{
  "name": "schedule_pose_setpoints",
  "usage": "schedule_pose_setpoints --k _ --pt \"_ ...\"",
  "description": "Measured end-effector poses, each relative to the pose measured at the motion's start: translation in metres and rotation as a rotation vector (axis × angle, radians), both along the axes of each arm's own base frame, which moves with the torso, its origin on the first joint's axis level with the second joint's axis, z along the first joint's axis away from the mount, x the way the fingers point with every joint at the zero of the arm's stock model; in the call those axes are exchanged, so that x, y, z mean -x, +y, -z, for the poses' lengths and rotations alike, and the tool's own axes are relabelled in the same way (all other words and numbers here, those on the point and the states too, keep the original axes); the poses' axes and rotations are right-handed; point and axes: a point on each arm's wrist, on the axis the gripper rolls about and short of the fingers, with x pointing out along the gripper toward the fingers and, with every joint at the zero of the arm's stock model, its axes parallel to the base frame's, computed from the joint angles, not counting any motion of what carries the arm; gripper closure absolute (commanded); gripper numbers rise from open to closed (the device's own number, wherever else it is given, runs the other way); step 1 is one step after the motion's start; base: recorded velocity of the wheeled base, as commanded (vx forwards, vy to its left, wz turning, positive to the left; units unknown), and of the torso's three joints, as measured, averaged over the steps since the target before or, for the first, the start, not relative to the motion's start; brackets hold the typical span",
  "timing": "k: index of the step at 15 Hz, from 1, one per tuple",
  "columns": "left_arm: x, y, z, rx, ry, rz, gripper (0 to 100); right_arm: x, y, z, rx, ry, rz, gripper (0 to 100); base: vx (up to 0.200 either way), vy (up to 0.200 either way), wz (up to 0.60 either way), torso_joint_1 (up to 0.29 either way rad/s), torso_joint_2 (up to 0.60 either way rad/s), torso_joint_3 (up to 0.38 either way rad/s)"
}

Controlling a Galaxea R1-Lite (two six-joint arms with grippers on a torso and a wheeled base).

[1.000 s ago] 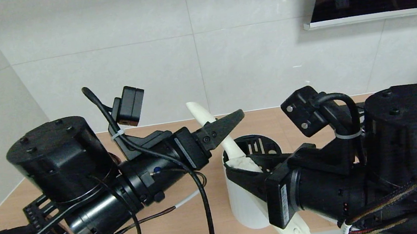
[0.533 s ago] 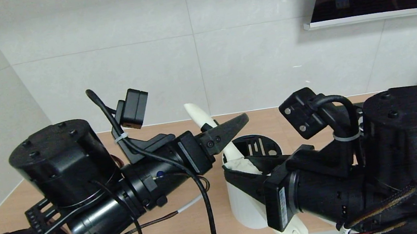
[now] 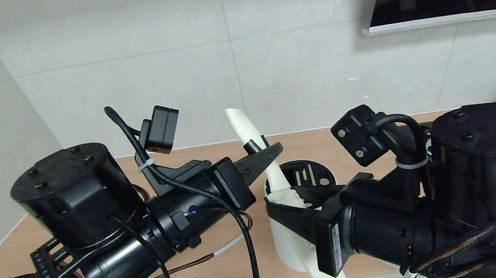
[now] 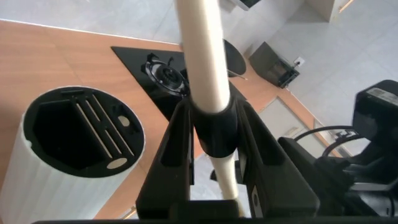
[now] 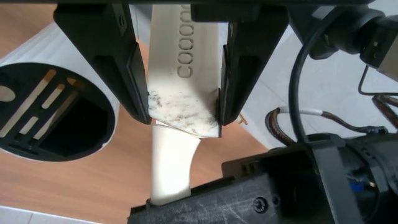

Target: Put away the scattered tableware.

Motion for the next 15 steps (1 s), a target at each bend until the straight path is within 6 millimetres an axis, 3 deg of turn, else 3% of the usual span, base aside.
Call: schedule_pose_setpoints --k 1,2,10,13,15 --pt "0.000 0.000 0.000 0.001 0.000 0.001 100 0.000 0.000 0.000 0.000 -0.001 0.001 100 0.000 0.000 0.00 0.000 0.00 0.000" --pt "0.000 0.000 0.000 0.002 -0.001 -0.001 100 0.000 0.000 0.000 -0.001 -0.001 0.006 0 0.000 0.000 0.00 0.000 0.00 0.000" --pt "-0.002 0.002 -0.017 0.026 -0.021 -0.098 100 -0.001 -0.006 -0.006 -0.021 -0.020 0.036 0 0.000 0.000 0.00 0.000 0.00 0.000" --pt "-0.011 0.003 -0.036 -0.037 0.013 -0.250 100 -0.013 -0.024 -0.017 -0.053 -0.045 0.111 0 0.000 0.000 0.00 0.000 0.00 0.000" --pt "-0.015 0.008 -0.059 -0.073 -0.008 -0.317 100 -0.025 -0.046 -0.029 -0.085 -0.071 0.189 0 0.000 0.000 0.00 0.000 0.00 0.000"
